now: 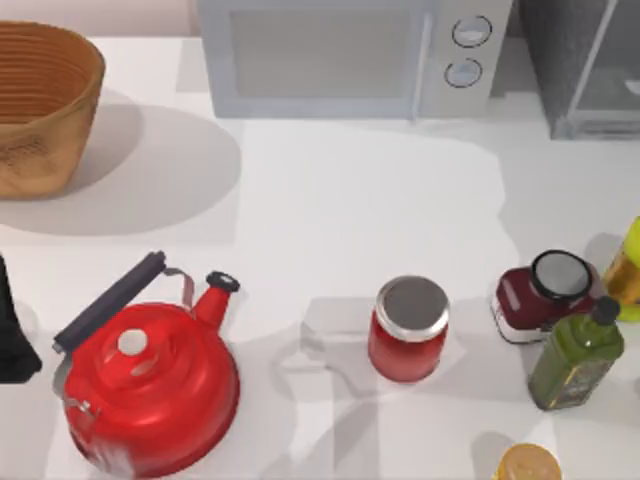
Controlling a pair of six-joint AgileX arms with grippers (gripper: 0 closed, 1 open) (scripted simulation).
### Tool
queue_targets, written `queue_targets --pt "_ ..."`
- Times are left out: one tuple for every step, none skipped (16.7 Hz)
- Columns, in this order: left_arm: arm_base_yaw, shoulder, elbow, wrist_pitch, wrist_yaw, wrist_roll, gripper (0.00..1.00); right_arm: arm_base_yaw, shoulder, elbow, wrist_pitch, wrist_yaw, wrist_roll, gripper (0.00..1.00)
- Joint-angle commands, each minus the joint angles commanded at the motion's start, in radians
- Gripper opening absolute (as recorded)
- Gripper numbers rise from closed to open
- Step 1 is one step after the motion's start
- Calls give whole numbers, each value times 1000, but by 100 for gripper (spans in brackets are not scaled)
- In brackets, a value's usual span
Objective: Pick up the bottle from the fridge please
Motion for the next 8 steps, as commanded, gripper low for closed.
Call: queue_targets --pt "0 0 0 0 0 0 100 0 -16 5 -21 0 0 0" --pt "0 0 0 0 0 0 100 0 -33 12 -39 -1 0 0" --pt "0 0 0 0 0 0 100 0 -44 16 -51 -1 0 0" --pt "0 0 0 0 0 0 100 0 -46 17 -53 -1 0 0" --pt "0 0 0 0 0 0 100 0 -46 17 -53 -1 0 0" --pt "0 0 0 0 0 0 100 0 -46 17 -53 -1 0 0" --pt "0 0 0 0 0 0 100 0 -42 13 -51 -1 2 0" --pt "0 0 0 0 0 0 100 -1 -44 11 -48 -2 2 0"
